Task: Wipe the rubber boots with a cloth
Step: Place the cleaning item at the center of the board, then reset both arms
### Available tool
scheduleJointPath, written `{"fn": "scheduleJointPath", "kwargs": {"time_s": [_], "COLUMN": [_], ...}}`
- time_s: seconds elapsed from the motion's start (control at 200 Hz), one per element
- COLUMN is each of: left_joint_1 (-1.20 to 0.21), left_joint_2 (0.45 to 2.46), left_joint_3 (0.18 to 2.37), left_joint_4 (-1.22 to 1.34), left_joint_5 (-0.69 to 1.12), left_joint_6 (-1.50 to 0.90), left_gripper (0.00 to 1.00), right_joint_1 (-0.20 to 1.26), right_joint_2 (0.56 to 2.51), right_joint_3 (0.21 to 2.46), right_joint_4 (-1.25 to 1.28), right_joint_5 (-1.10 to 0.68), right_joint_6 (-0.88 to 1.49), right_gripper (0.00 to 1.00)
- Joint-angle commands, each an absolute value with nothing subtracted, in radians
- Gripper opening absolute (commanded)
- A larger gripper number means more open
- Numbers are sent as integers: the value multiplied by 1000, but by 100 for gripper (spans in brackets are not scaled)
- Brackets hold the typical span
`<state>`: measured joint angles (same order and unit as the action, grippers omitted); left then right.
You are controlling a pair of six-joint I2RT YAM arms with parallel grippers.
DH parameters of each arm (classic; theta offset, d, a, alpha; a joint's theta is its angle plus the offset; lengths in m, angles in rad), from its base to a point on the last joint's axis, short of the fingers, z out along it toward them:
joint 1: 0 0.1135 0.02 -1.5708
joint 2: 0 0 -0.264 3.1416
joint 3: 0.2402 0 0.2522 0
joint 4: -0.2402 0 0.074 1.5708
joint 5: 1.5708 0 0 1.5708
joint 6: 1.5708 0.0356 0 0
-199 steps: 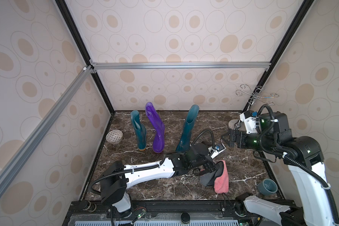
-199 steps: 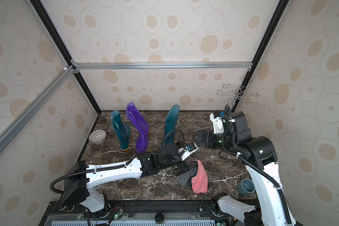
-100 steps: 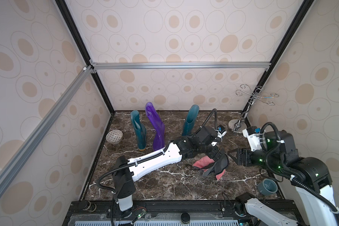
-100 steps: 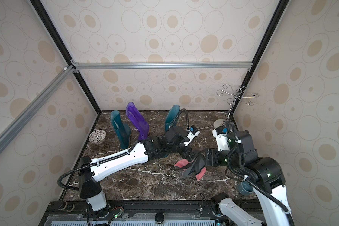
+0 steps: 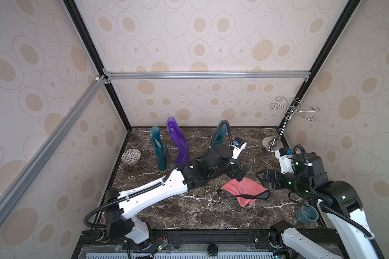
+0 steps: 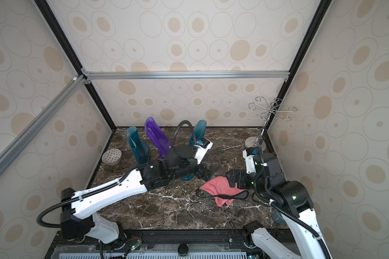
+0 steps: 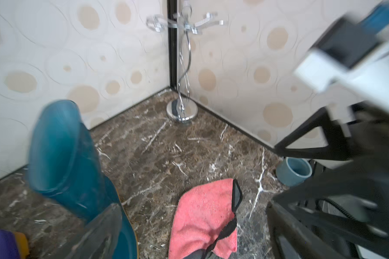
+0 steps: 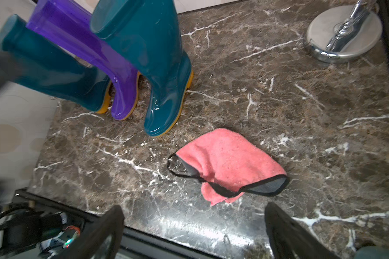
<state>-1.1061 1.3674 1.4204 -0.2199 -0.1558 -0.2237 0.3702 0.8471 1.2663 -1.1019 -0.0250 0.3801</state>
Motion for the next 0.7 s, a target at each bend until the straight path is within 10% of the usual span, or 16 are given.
{"fn": "scheduleJointPath", "kwargs": {"time_s": [0.0, 0.36, 0.695], "left_joint_1": [-1104, -876, -506], "left_joint_2": [1226, 805, 652], "left_joint_3": [1323, 915, 645], "left_joint_4": [-51, -66, -51], "left_joint_5": [-339, -844, -871], "left_joint_6": [-124, -110, -144], "left_gripper": [100, 100, 100], "right_joint_1": [370, 332, 244], "right_joint_2": [859, 1000, 1095], "right_joint_3": [1229, 1089, 896], "right_joint_4": [-979, -672, -268], "right_joint_5": [91, 396, 564], "right_joint_6": [411, 475, 360], "right_gripper": [100, 100, 100]}}
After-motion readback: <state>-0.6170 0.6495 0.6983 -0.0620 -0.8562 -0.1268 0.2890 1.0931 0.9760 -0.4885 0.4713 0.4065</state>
